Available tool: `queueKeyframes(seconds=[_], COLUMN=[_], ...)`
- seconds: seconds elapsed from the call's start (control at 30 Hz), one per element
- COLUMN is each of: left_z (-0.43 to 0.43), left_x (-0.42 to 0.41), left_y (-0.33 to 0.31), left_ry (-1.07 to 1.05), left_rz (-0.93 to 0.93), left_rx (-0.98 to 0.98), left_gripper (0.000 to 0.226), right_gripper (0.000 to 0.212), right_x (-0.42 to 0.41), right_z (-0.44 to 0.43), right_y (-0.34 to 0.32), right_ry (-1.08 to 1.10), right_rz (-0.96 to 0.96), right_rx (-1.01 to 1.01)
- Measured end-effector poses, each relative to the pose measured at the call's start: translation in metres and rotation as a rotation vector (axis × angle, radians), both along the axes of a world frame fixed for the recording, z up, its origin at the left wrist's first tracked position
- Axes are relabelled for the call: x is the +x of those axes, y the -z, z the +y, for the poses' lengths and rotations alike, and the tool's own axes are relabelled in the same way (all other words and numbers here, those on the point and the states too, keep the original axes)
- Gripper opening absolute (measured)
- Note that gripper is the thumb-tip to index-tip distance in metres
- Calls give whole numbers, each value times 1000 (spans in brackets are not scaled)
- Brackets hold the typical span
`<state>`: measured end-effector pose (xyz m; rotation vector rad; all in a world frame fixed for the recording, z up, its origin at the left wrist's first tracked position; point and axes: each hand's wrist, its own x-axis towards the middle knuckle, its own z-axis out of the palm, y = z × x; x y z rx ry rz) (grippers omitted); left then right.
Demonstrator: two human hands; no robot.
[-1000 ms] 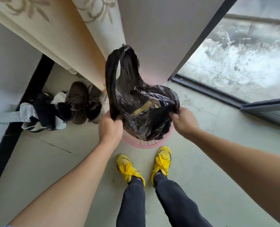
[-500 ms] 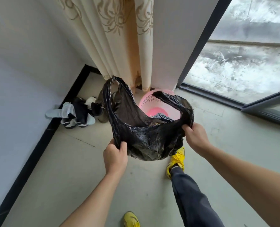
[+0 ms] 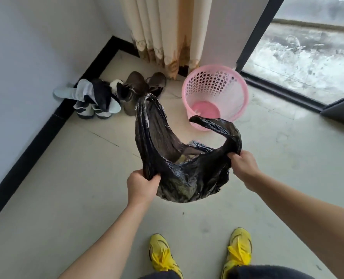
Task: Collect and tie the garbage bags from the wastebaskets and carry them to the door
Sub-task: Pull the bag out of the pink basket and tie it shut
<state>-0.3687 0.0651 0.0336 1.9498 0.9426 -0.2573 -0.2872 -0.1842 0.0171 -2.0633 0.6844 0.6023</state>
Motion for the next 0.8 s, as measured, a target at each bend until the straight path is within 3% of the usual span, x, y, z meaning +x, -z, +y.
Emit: queueKeyframes(seconds=[0.3, 0.4, 0.5, 0.6, 0.8], left_z=[-2, 5, 10, 7, -7], left_x=[26, 53, 85, 112, 120], left_y=[194, 234, 253, 261, 281], left_ry=[-43, -72, -45, -54, -302], left_rz=[-92, -185, -194, -197, -354], left_rx=[76, -42, -368, -597, -541], left_gripper=[15, 24, 35, 27, 10], right_gripper=[22, 22, 24, 24, 34], right_x=[36, 61, 85, 106, 89], right_z=[-8, -8, -3, 7, 25], right_y=[174, 217, 248, 264, 267], right_ry=[-6, 53, 93, 149, 280], right_rz=[-114, -195, -269, -324, -308], right_rx=[27, 55, 98, 188, 478])
